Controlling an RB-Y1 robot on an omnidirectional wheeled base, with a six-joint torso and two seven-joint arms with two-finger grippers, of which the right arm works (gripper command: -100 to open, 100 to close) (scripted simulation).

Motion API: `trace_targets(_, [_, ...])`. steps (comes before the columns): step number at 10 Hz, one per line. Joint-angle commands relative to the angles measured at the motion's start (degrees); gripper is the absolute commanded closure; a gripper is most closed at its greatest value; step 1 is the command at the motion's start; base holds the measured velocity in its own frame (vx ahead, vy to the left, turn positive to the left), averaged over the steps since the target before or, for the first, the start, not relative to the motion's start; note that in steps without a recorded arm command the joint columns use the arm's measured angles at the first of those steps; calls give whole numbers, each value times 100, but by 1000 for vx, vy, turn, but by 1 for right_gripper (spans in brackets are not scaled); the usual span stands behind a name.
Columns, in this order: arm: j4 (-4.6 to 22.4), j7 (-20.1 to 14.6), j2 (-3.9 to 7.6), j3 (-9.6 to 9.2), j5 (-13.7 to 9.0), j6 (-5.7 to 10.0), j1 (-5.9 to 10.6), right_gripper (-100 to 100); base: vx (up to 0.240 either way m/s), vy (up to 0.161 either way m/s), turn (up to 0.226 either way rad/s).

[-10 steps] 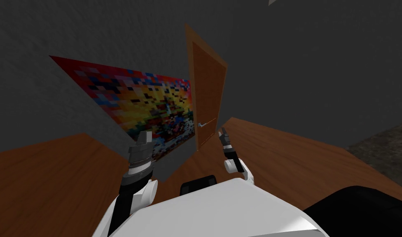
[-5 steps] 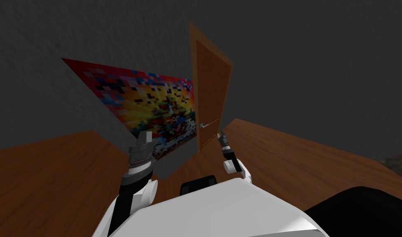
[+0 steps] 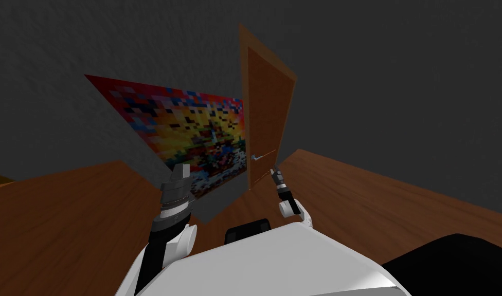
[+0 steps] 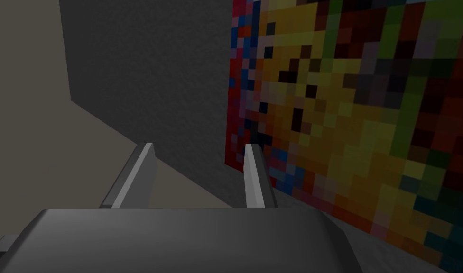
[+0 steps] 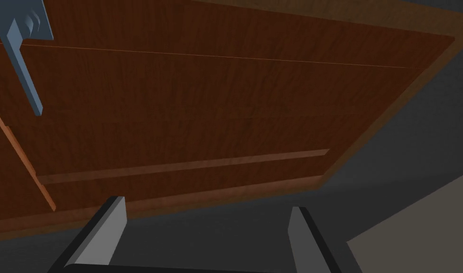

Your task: Pull the door open

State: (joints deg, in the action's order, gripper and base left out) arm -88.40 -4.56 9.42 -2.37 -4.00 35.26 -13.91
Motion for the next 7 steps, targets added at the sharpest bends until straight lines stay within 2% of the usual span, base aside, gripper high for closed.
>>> trace_targets(1, [286,-89,96,-47,-45,140,99,-100,54,-60,179])
trace_targets(2, [399,-89,96,-47,-45,140,99,-100,48,-56,91])
trace_targets(3, [559,-142,153,-78,-74,230,183,-100,51,-58,167])
trace_targets(4, [670,-142,153,-78,-74,230,183,-100,36,-51,62])
trace_targets(7, [1147,-247,266,-141,-131,409,351,-100,26,-47,103])
